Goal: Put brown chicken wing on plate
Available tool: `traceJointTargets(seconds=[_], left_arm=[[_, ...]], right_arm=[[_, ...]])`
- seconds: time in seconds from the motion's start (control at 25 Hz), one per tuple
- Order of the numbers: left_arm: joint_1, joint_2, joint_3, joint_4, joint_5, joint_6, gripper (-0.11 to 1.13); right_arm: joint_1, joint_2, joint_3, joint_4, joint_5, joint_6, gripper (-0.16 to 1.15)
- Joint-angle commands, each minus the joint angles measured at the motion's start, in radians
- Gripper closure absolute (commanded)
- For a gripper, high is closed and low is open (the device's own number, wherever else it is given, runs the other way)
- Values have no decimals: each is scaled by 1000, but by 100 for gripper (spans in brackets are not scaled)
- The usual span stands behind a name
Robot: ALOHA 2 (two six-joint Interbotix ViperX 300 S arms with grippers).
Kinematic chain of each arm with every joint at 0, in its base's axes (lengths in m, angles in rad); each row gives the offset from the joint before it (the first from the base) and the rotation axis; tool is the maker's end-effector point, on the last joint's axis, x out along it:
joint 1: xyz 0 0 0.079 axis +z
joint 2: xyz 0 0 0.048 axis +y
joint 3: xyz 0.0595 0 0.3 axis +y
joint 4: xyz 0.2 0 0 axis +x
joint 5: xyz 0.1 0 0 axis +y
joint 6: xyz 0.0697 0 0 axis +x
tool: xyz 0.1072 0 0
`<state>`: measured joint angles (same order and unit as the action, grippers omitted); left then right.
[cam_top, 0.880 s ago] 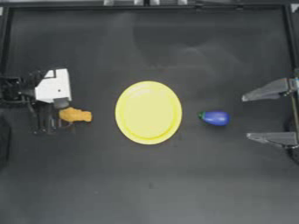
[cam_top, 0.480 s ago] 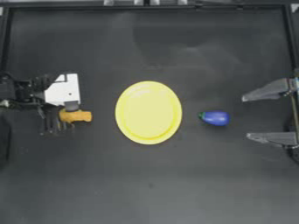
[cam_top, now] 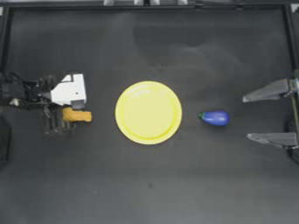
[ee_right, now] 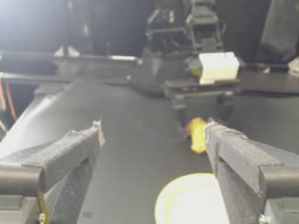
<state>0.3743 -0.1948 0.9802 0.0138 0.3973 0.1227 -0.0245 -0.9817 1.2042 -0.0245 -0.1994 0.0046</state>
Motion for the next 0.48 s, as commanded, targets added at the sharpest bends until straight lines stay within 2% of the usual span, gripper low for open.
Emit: traceJointTargets(seconds=[0.04,0.12,0.2,0.28,0.4,0.48], left_arm=[[2,9,-38,-18,0,0,0],[2,25,-51,-20,11,0,2],[2,40,-61,-21,37,2,11],[2,55,-74,-25,63,2,27],[2,57,-86,-26,78,2,57],[2,51,-89,-26,81,3,69]], right_arm=[[-2,-23,-2,2,-8,2,-1],[0,-38,6,3,-8,3,-2],[0,-38,8,6,-5,5,-1],[0,-35,5,8,-3,2,-1],[0,-35,2,3,-2,0,-2],[0,-34,3,2,2,0,-1]])
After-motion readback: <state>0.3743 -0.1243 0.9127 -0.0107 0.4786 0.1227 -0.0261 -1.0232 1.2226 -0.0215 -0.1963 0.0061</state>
